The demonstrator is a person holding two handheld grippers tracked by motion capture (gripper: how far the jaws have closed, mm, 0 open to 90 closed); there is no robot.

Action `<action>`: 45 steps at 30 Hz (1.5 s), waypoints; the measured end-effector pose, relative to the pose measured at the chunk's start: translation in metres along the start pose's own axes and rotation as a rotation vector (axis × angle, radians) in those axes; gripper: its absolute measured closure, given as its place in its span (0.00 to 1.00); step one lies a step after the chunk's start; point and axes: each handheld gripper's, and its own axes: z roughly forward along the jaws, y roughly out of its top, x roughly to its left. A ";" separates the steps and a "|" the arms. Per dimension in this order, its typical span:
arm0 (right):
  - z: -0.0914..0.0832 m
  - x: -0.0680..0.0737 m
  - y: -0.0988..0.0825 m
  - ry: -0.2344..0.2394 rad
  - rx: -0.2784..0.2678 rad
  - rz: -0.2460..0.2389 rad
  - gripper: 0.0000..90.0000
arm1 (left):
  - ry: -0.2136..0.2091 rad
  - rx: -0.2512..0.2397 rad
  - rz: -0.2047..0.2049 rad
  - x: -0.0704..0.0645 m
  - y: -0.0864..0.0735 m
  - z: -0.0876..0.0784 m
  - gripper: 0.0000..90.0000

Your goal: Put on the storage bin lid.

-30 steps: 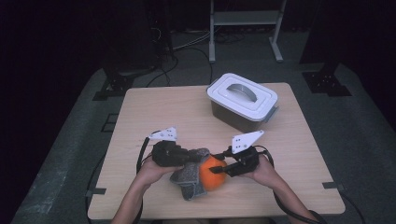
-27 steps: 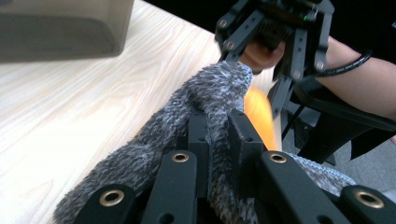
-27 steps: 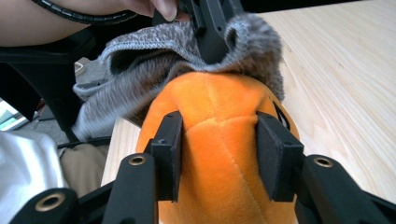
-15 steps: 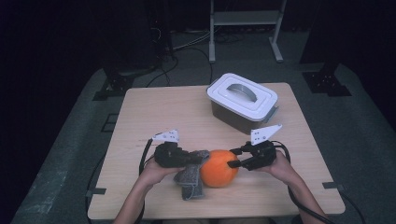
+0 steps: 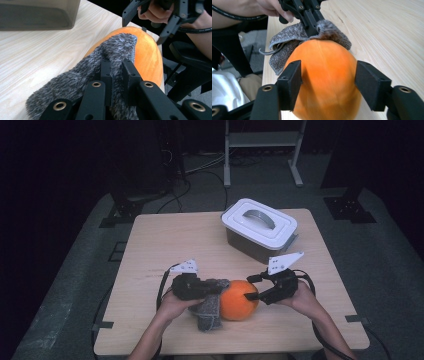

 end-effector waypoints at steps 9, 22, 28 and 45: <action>0.026 0.011 0.003 -0.054 0.075 -0.026 0.41 | 0.015 0.015 -0.004 0.000 -0.002 0.003 0.91; 0.035 0.015 0.018 0.015 -0.059 -0.070 0.73 | 0.050 0.070 0.082 -0.008 0.012 -0.023 0.91; 0.042 0.015 0.019 0.042 -0.044 -0.089 0.73 | 0.051 0.067 0.085 -0.008 0.011 -0.021 0.91; -0.001 0.008 0.006 -0.018 0.021 0.009 0.42 | 0.029 0.018 0.018 -0.007 0.004 0.014 0.91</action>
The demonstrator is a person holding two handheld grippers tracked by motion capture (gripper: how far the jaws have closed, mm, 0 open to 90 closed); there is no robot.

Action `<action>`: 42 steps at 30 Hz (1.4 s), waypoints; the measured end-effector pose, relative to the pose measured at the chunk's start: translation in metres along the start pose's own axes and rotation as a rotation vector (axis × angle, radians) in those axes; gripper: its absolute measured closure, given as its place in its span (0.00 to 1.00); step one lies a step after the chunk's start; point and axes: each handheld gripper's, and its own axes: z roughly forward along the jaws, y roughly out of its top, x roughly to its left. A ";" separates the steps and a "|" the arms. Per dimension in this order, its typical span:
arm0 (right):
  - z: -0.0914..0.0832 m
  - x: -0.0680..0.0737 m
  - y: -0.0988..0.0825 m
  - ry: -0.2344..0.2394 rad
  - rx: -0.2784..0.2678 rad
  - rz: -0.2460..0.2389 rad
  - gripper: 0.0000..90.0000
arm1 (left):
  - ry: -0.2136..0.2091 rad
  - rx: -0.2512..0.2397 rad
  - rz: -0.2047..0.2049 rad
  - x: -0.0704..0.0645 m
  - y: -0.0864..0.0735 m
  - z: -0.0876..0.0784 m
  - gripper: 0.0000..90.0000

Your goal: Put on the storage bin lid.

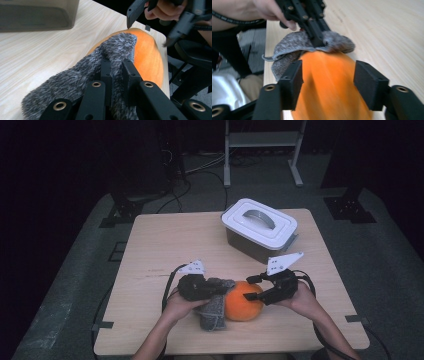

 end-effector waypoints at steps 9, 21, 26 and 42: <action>0.043 0.008 0.001 -0.068 0.152 -0.082 0.48 | -0.015 0.012 -0.045 0.008 -0.007 0.001 0.91; 0.044 0.003 0.020 0.027 0.001 -0.101 0.76 | 0.010 0.003 -0.001 0.011 0.005 -0.034 0.91; 0.056 0.005 0.031 0.056 -0.026 -0.098 0.76 | 0.023 -0.004 0.012 0.013 0.008 -0.055 0.91; 0.043 -0.014 -0.007 0.084 -0.022 -0.045 0.60 | -0.026 0.002 -0.050 0.022 -0.006 -0.037 0.90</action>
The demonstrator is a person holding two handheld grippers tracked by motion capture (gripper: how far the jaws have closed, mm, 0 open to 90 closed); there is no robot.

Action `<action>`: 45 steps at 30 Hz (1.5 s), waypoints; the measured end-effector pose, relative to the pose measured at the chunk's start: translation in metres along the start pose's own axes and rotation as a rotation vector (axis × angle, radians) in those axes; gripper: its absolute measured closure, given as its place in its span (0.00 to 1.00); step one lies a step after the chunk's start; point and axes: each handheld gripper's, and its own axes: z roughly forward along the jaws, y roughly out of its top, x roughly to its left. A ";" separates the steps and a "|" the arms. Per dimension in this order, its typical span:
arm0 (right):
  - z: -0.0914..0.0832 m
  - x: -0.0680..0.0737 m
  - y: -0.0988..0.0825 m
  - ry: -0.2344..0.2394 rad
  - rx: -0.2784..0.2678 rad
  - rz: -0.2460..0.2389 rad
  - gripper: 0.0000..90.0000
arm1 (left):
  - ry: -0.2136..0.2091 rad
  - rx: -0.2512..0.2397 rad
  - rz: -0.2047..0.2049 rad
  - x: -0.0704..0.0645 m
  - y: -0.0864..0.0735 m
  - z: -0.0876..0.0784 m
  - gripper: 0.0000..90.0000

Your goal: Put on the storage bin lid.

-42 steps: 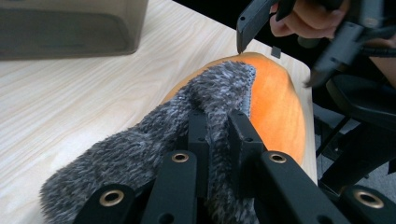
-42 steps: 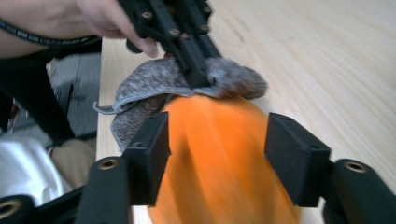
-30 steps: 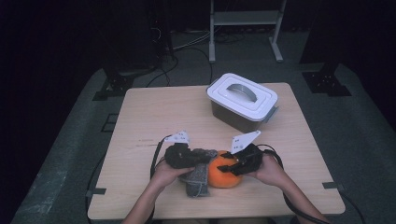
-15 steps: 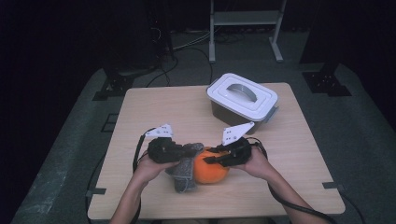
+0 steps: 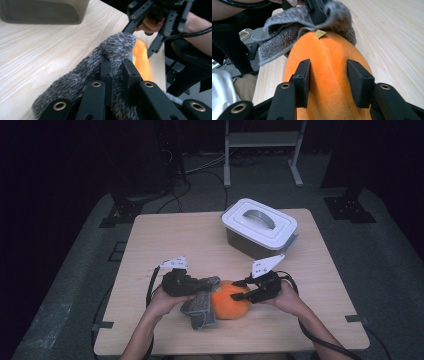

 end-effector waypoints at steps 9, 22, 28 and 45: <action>-0.015 -0.005 -0.017 -0.025 0.003 0.030 0.57 | -0.036 -0.009 0.009 -0.005 0.003 0.003 0.90; -0.026 -0.004 -0.016 -0.062 0.042 0.061 0.42 | -0.041 -0.007 -0.018 -0.005 -0.004 0.016 0.90; -0.017 0.018 0.014 -0.077 0.073 -0.006 0.34 | -0.032 -0.022 -0.002 -0.012 0.000 0.024 0.90; 0.017 0.018 0.030 -0.045 0.052 -0.058 0.69 | -0.017 0.002 0.055 -0.013 0.017 -0.016 0.90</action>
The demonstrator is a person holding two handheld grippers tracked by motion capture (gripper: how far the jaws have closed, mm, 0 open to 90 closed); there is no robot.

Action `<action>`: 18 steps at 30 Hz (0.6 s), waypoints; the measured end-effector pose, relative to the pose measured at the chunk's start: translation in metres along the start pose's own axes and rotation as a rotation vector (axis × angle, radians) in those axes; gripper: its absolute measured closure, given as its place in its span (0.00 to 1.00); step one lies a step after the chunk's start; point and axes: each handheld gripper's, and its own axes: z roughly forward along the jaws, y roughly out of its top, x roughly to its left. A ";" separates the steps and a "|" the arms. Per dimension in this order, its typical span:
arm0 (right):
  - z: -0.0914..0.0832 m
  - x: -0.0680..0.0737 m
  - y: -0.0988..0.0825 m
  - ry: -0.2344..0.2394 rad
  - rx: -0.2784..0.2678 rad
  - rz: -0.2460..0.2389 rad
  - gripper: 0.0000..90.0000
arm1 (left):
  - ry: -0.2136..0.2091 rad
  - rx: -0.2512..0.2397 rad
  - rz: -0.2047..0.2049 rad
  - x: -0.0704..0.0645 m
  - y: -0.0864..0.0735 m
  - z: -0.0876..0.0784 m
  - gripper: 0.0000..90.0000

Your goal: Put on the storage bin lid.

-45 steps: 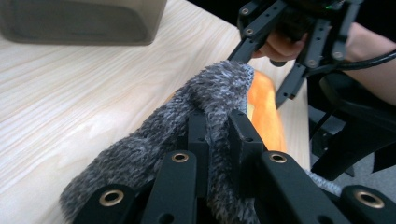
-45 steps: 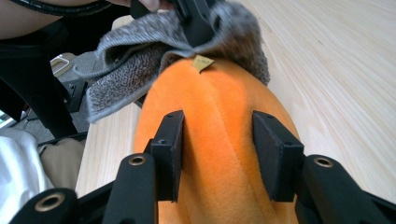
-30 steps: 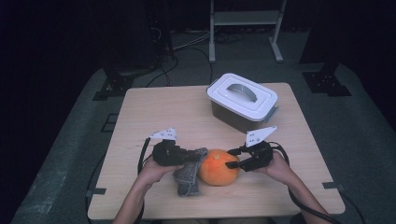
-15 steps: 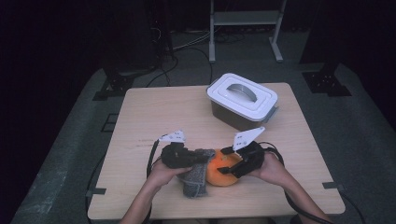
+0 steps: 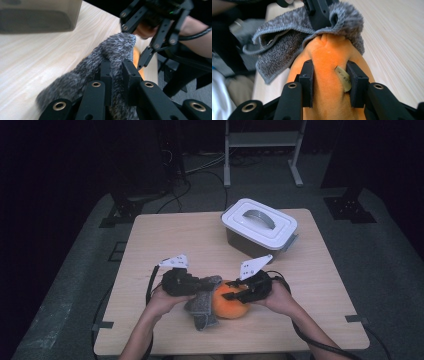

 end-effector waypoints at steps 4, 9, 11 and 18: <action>0.009 -0.001 0.003 0.050 -0.077 0.022 0.67 | 0.035 0.012 0.026 -0.004 0.004 -0.011 0.90; 0.015 -0.009 -0.009 0.085 -0.062 0.041 0.66 | -0.003 0.014 -0.027 0.007 -0.010 0.001 0.90; 0.010 -0.013 -0.016 0.092 -0.076 0.052 0.65 | 0.002 0.018 -0.030 0.009 -0.012 0.002 0.90; -0.013 -0.023 -0.037 0.084 -0.091 0.074 0.62 | -0.009 0.038 -0.037 0.010 -0.016 0.011 0.90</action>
